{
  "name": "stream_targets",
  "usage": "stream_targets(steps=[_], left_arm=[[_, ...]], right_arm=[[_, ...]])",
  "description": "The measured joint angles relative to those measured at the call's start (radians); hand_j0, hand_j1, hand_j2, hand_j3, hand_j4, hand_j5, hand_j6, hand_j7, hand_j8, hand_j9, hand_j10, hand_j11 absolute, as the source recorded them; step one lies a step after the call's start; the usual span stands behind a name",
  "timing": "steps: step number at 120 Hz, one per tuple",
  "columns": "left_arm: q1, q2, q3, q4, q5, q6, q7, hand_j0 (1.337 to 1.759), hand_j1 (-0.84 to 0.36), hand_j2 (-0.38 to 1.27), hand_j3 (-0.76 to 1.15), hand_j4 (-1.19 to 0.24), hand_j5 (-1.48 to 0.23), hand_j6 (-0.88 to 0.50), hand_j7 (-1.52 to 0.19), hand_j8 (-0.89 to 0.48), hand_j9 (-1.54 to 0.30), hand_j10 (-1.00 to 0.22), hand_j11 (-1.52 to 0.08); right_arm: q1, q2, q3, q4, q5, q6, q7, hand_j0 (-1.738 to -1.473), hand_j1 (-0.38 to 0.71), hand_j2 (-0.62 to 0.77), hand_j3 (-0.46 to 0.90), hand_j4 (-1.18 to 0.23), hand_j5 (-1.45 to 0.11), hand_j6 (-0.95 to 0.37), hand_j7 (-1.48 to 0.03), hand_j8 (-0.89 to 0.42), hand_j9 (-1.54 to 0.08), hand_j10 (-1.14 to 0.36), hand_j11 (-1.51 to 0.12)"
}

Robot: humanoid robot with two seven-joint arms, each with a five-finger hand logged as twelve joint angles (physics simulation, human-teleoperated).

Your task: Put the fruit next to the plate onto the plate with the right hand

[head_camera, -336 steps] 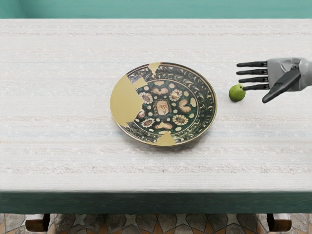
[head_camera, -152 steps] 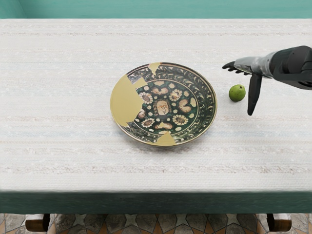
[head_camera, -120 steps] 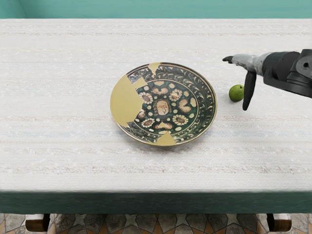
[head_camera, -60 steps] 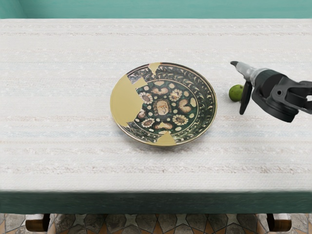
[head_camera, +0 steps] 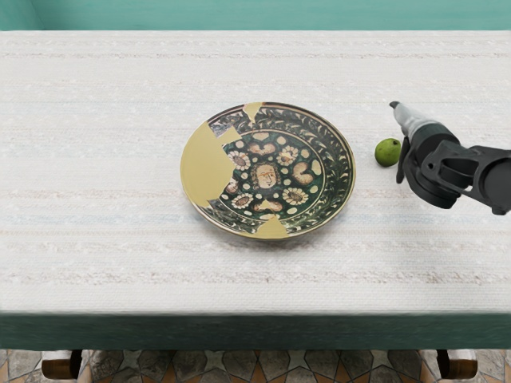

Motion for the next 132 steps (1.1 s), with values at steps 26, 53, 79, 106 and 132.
stream_targets(steps=[26, 53, 79, 106, 132], left_arm=[[-0.005, 0.000, 0.000, -0.001, 0.000, 0.000, 0.000, 1.658, 0.33, 0.00, 0.00, -0.01, -0.02, -0.01, -0.02, -0.01, -0.02, -0.01, -0.02], [-0.005, 0.000, 0.000, -0.001, 0.000, 0.000, 0.000, 1.658, 0.33, 0.00, 0.00, -0.01, -0.02, -0.01, -0.02, -0.01, -0.02, -0.01, -0.02], [-0.005, 0.000, -0.002, -0.002, 0.000, 0.000, 0.000, 1.658, 0.33, 0.00, 0.00, -0.01, -0.02, -0.01, -0.02, -0.01, -0.02, -0.01, -0.02], [-0.005, 0.000, -0.001, -0.002, 0.000, 0.000, 0.000, 1.658, 0.33, 0.00, 0.00, -0.01, -0.02, -0.01, -0.02, -0.01, -0.02, -0.01, -0.02], [-0.005, 0.000, -0.001, -0.002, 0.000, 0.000, 0.000, 1.658, 0.33, 0.00, 0.00, -0.01, -0.02, -0.01, -0.02, -0.01, -0.02, -0.01, -0.02]], right_arm=[[-0.034, 0.070, 0.002, -0.098, -0.021, -0.003, 0.000, -1.658, -0.25, -0.01, 0.00, -0.09, -0.11, -0.09, -0.11, -0.09, -0.11, -0.09, -0.11], [-0.052, 0.079, 0.003, -0.111, -0.034, -0.016, 0.000, -1.658, -0.20, -0.02, 0.00, -0.13, -0.17, -0.13, -0.17, -0.13, -0.17, -0.13, -0.17], [-0.073, 0.085, 0.004, -0.115, -0.061, -0.044, 0.000, -1.658, -0.18, -0.03, 0.00, -0.15, -0.19, -0.15, -0.19, -0.15, -0.19, -0.15, -0.19], [-0.078, 0.082, 0.008, -0.114, -0.064, -0.051, 0.000, -1.658, -0.15, -0.03, 0.00, -0.17, -0.22, -0.17, -0.22, -0.17, -0.22, -0.17, -0.22], [-0.077, 0.086, 0.011, -0.112, -0.061, -0.050, 0.000, -1.658, -0.13, -0.03, 0.00, -0.18, -0.24, -0.19, -0.24, -0.19, -0.24, -0.18, -0.24]])
